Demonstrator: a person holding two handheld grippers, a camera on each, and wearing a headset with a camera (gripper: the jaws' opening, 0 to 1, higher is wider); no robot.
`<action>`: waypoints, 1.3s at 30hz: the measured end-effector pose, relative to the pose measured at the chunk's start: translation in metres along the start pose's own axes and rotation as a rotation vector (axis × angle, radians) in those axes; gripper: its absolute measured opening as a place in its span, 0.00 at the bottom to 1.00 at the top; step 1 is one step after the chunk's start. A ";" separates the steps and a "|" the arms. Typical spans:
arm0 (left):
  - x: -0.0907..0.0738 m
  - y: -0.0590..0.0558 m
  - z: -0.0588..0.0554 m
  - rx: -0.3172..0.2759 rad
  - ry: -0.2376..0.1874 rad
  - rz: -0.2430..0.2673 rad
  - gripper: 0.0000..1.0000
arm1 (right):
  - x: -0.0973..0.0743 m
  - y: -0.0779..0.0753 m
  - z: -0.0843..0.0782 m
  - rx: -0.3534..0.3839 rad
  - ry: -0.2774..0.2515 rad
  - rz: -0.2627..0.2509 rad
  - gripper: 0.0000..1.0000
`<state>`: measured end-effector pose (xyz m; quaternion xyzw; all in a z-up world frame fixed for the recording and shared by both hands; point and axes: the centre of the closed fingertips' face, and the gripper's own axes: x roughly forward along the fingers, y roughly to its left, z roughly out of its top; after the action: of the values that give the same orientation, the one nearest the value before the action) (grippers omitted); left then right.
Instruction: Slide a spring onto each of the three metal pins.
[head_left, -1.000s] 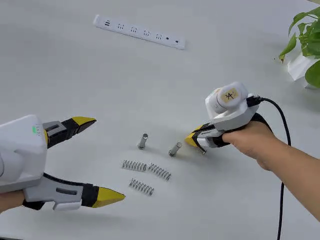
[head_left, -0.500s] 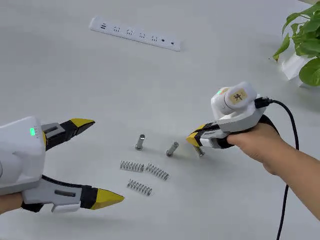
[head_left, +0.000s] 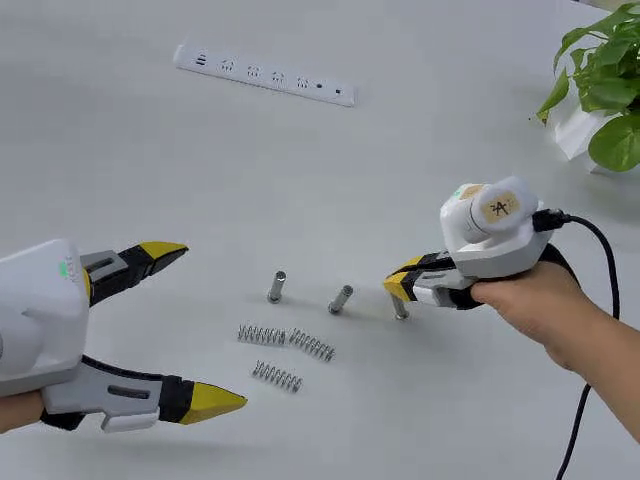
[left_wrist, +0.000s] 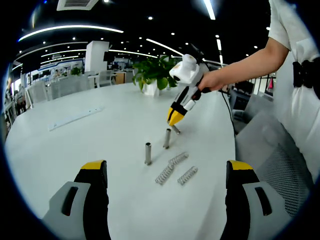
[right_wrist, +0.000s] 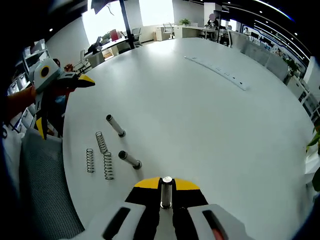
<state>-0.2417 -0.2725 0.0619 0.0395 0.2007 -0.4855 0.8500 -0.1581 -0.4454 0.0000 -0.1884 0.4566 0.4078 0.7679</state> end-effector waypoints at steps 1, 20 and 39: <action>0.000 0.000 0.000 0.001 0.001 0.000 0.98 | -0.001 0.000 -0.001 0.002 -0.005 -0.003 0.05; 0.000 -0.007 0.004 0.017 0.006 -0.019 0.98 | -0.021 0.002 -0.017 0.034 -0.065 -0.051 0.05; 0.002 -0.010 0.005 0.022 0.013 -0.027 0.98 | -0.026 0.005 -0.023 0.046 -0.086 -0.067 0.05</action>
<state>-0.2480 -0.2810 0.0668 0.0494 0.2014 -0.4988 0.8416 -0.1806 -0.4693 0.0110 -0.1681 0.4260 0.3791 0.8041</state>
